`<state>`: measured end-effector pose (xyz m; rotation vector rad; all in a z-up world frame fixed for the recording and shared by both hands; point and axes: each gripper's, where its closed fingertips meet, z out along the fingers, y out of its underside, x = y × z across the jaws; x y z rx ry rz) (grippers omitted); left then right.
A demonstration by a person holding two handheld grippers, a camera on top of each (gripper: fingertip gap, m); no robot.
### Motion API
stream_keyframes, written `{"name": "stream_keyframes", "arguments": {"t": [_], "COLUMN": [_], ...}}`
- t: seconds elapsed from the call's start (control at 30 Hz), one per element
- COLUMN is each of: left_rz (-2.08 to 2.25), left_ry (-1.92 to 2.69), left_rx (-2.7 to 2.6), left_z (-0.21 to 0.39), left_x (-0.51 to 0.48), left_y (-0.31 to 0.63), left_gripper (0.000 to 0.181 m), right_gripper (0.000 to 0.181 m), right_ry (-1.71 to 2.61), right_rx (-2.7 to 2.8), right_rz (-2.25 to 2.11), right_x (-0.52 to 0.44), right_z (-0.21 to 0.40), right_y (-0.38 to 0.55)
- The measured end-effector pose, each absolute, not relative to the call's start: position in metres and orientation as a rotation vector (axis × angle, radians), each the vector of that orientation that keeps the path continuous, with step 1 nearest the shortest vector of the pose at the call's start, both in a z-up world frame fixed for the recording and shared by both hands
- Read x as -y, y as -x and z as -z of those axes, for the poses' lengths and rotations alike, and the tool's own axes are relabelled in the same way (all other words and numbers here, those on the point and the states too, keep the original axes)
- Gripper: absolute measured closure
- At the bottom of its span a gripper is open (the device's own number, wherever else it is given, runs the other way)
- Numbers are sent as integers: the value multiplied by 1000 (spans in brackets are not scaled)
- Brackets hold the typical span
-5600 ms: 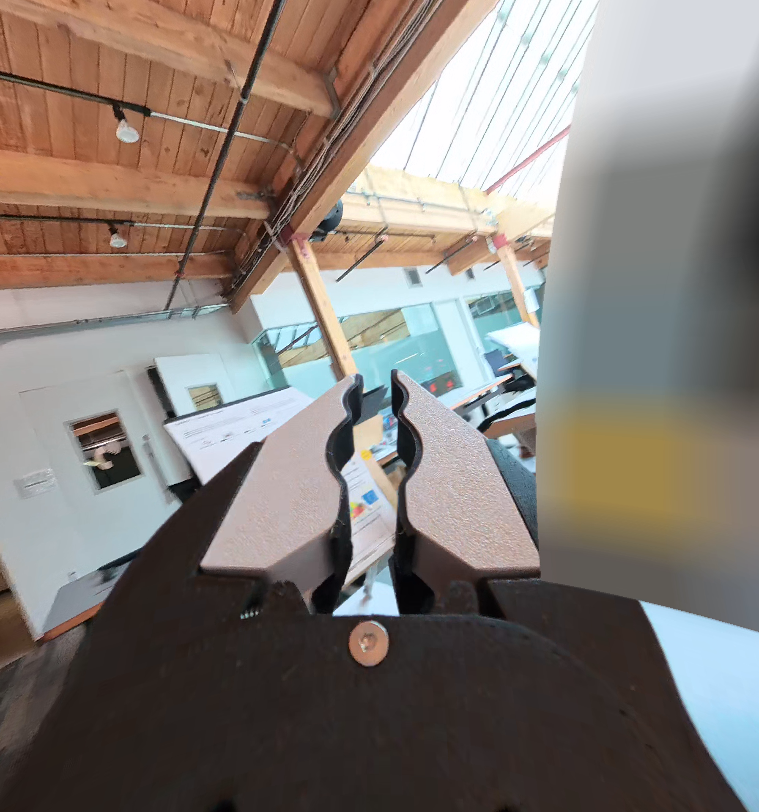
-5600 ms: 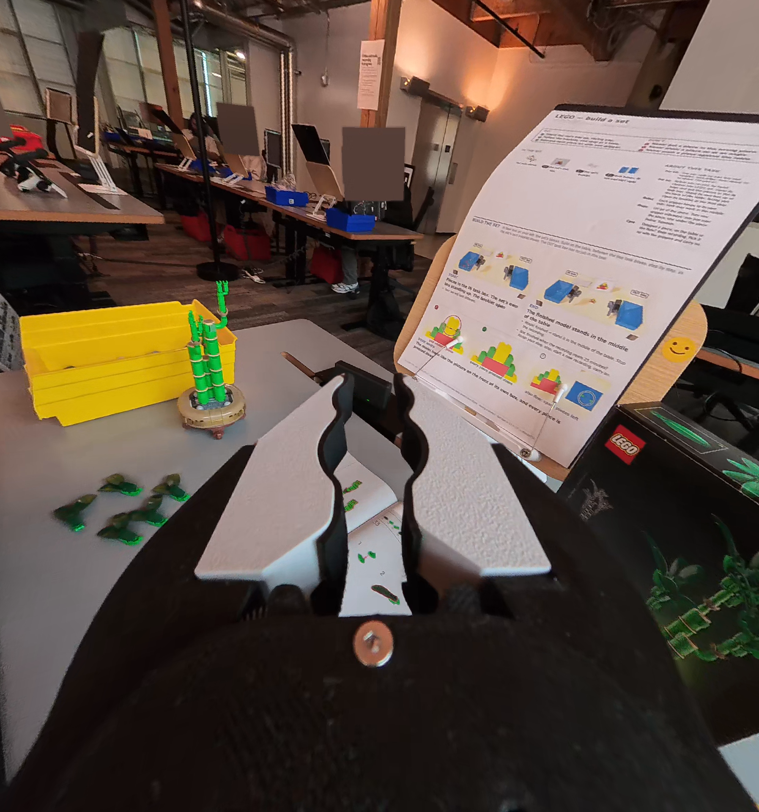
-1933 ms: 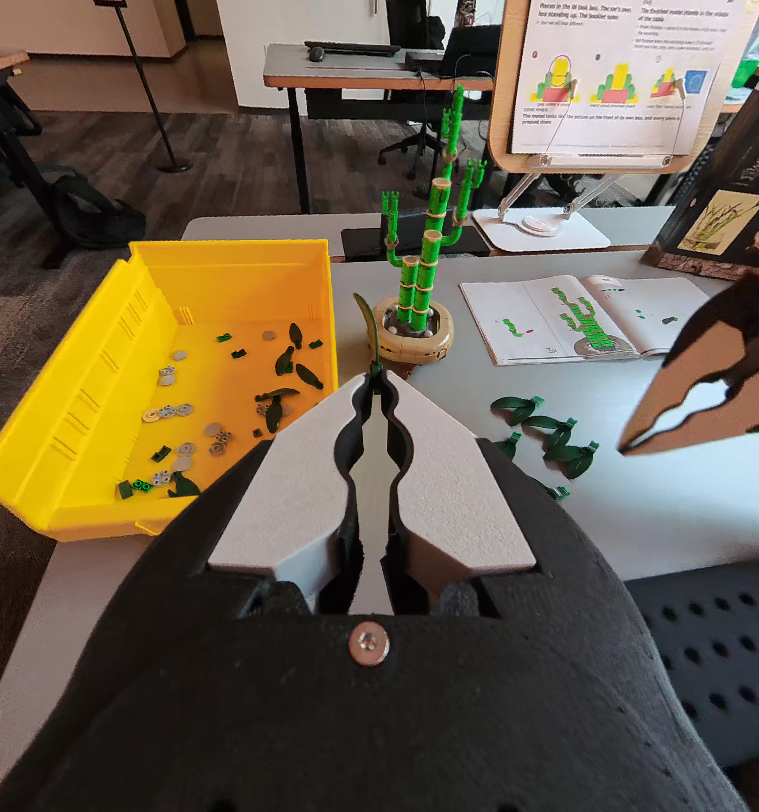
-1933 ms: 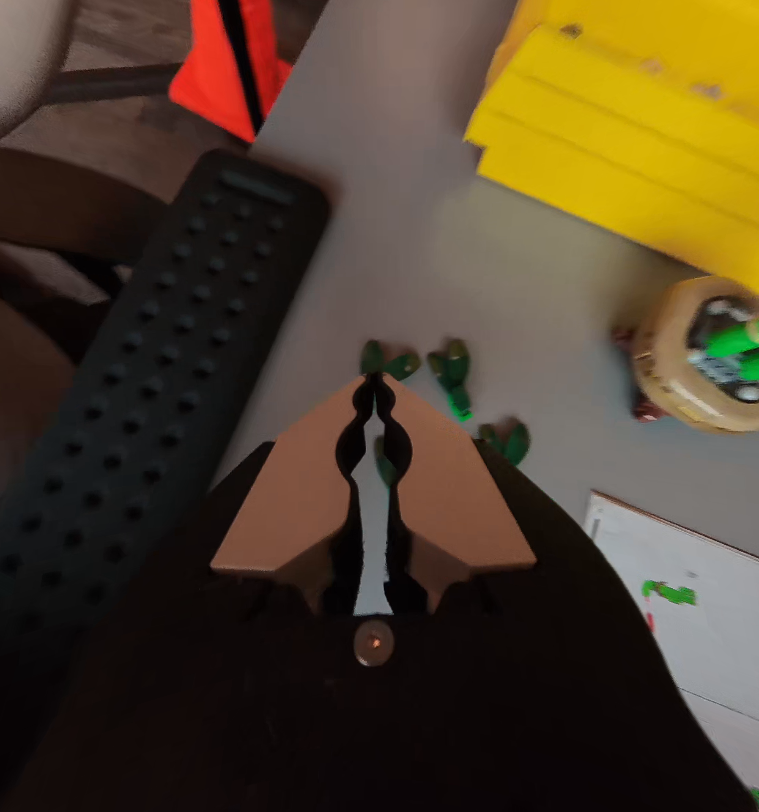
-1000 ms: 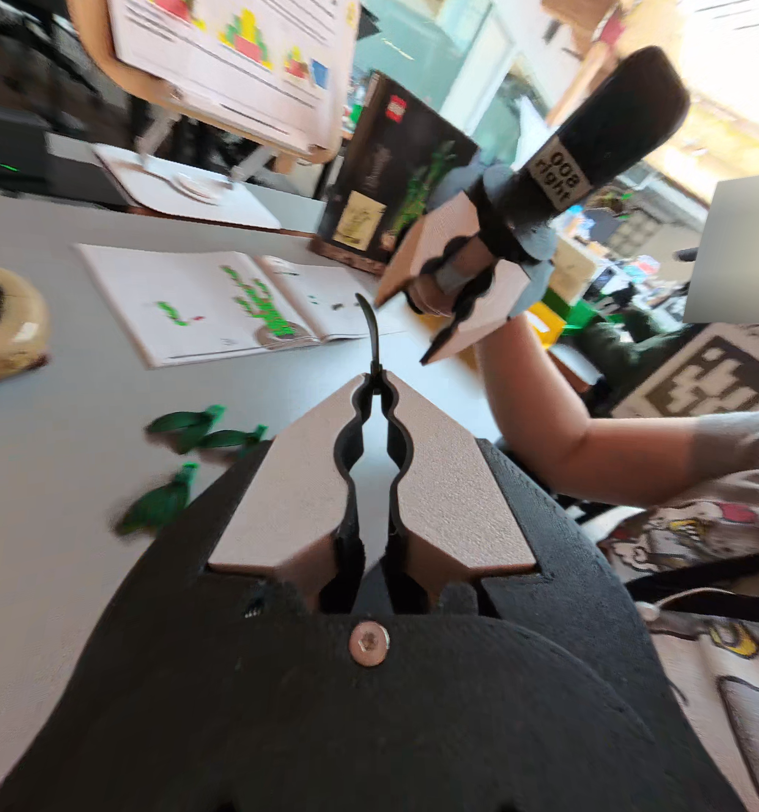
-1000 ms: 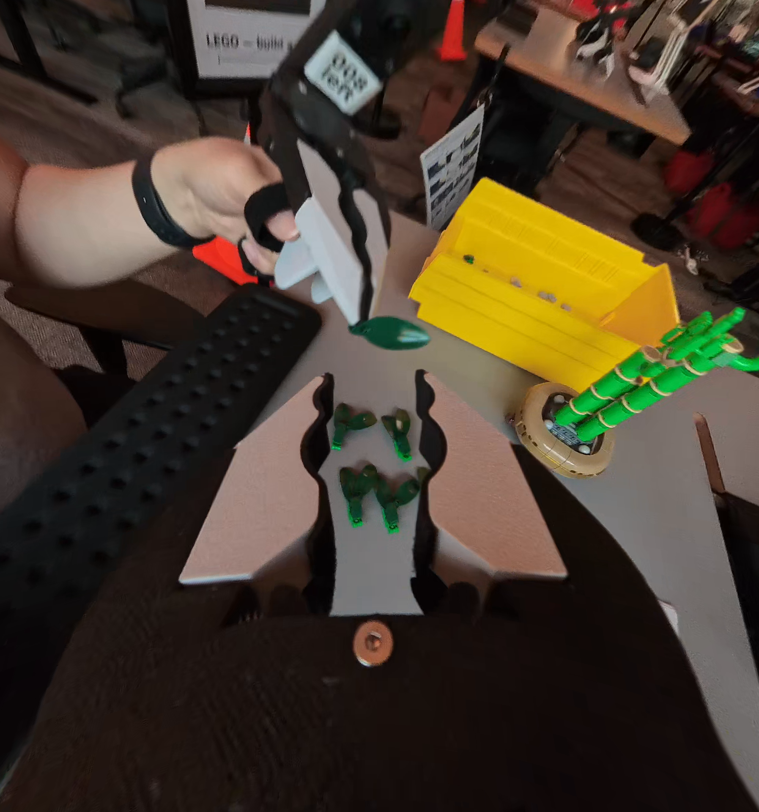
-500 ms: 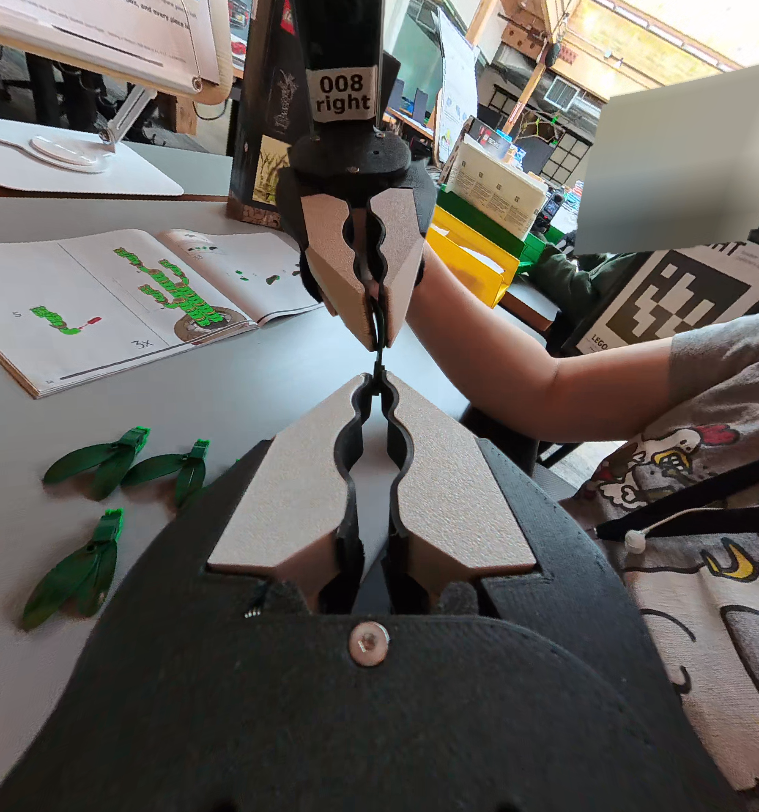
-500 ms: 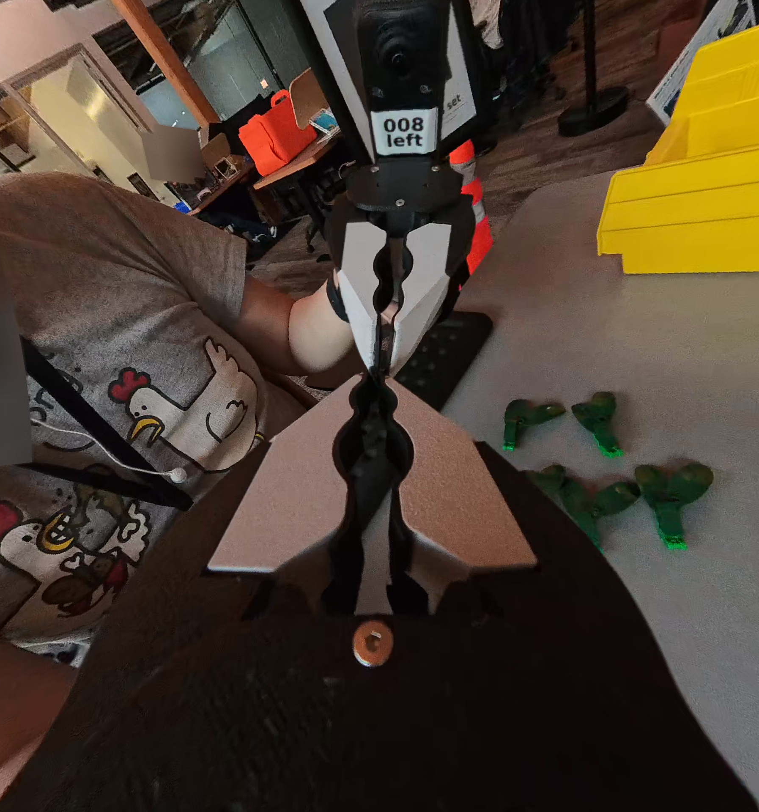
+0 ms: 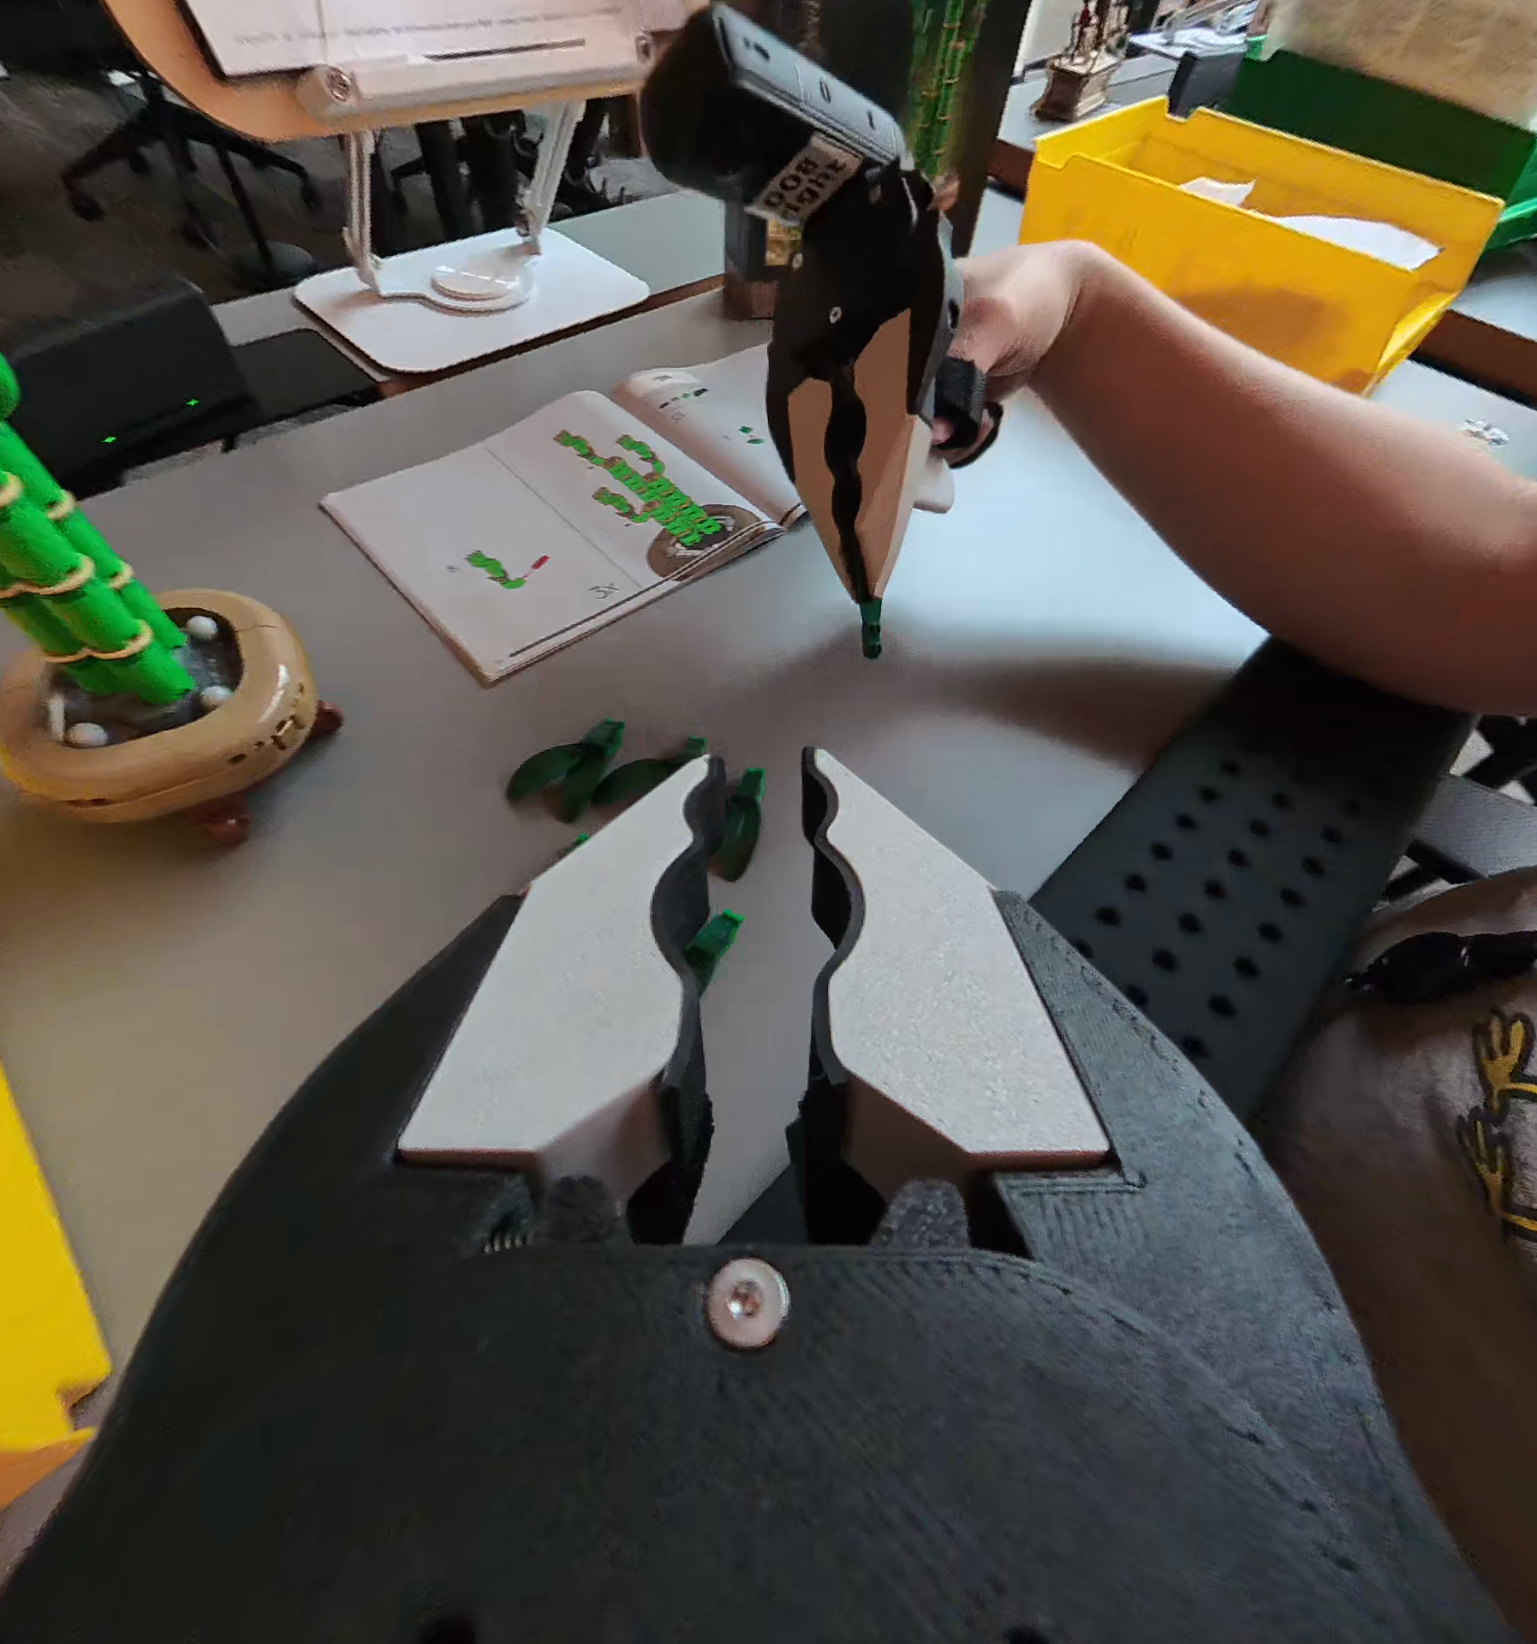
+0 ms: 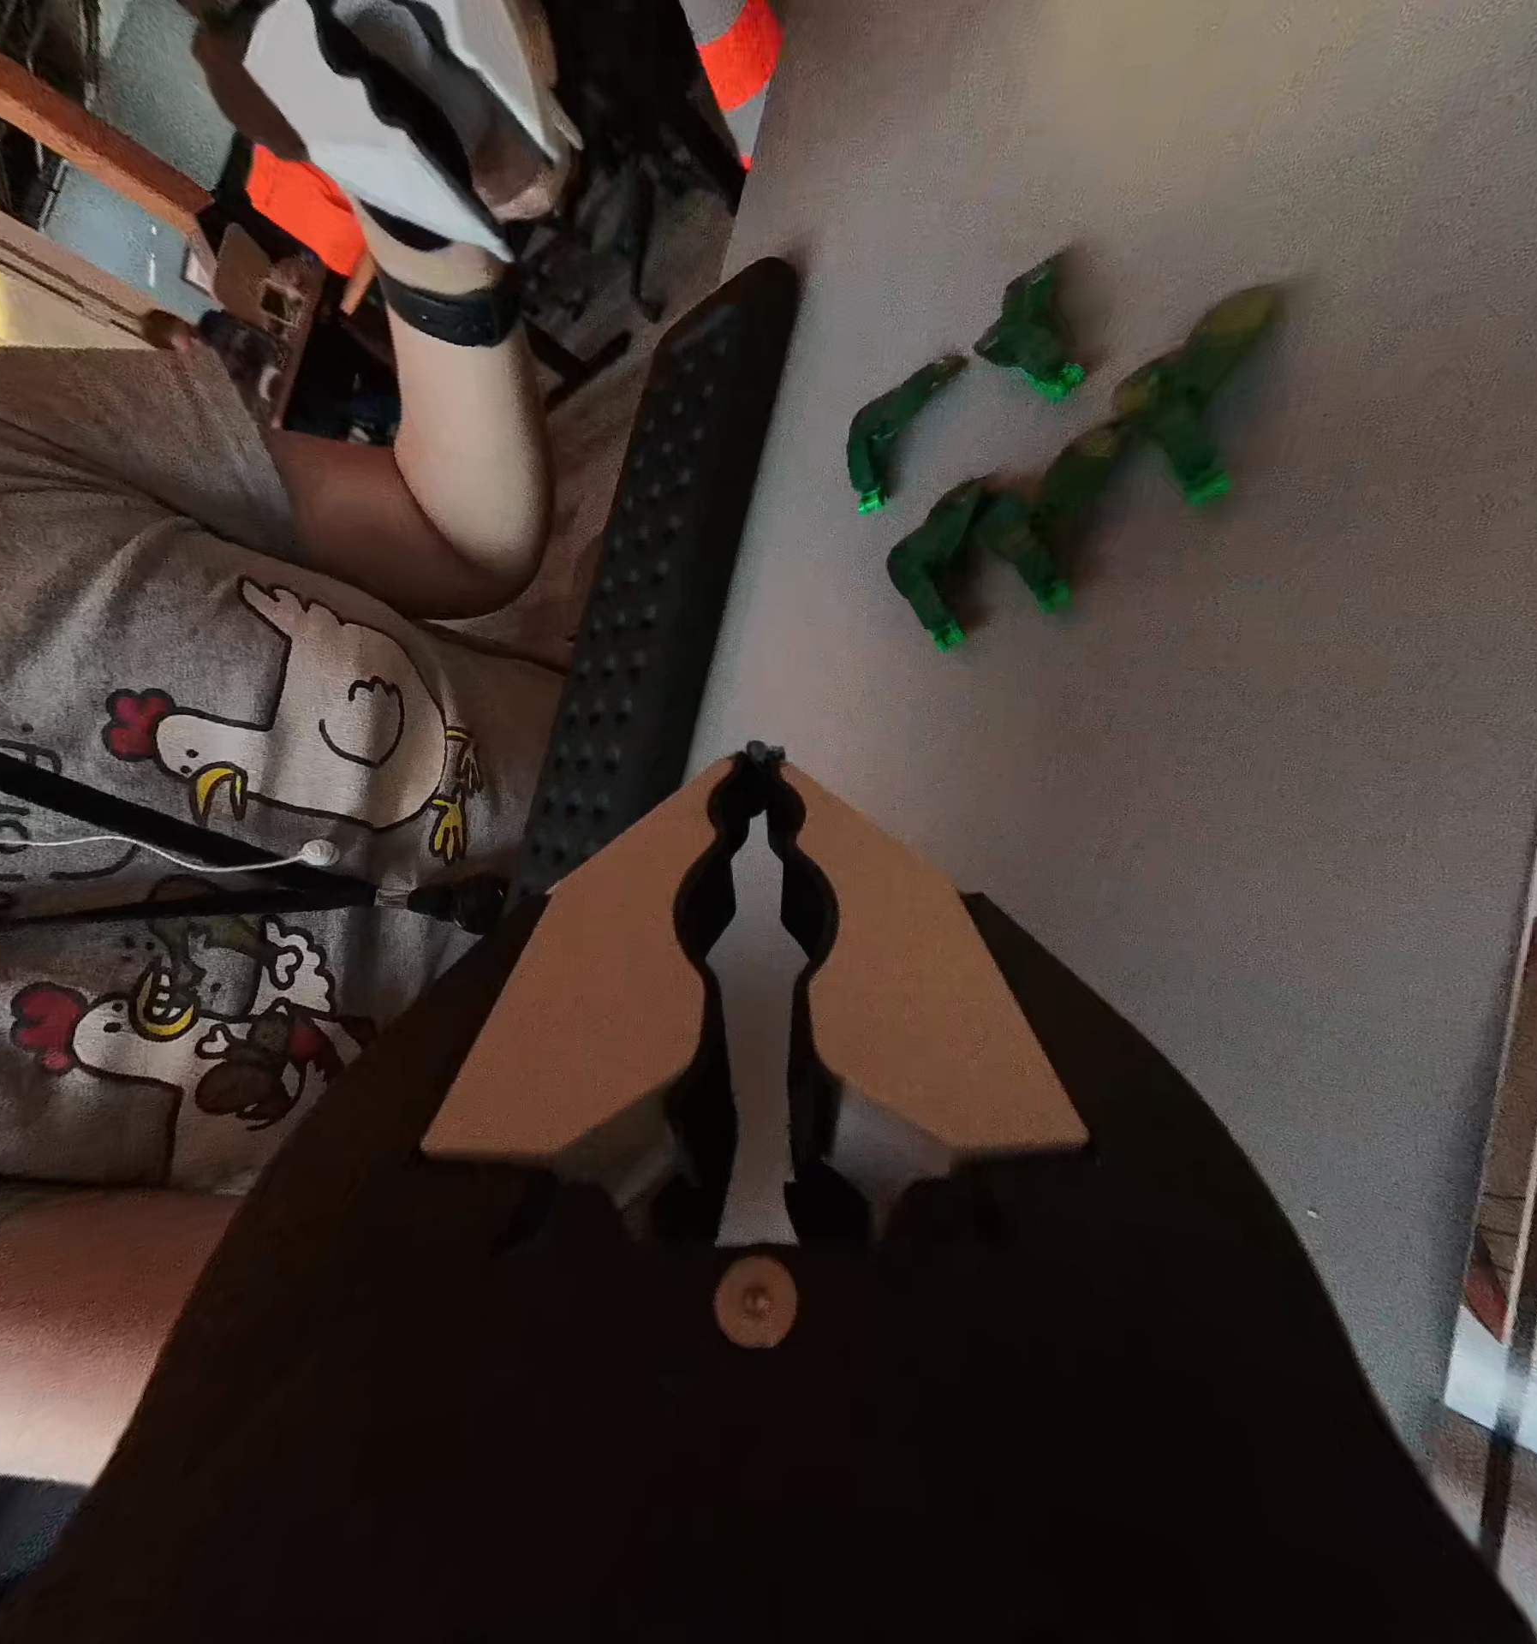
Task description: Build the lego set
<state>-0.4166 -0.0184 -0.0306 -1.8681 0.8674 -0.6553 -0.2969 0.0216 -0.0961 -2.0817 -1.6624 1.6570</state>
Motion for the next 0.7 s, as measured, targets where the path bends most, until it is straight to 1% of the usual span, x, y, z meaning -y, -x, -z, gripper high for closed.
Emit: {"name": "stream_keyframes", "arguments": {"t": [0.5,0.67,0.7], "left_rz": [587,515,490], "left_ry": [1850,1846,1846], "left_rx": [-788,-747,-728], "left_z": [7,2,1], "left_x": [17,13,11], "left_y": [451,476,485], "left_gripper": [167,164,162], "right_gripper": [179,166,161], "right_ry": [2340,2303,2279], "right_rx": [1659,1601,1579], "right_rz": [-1648,-1538,-1516], "right_x": [-22,-40,-45], "right_z": [149,156,154], "right_y": [294,298,299]}}
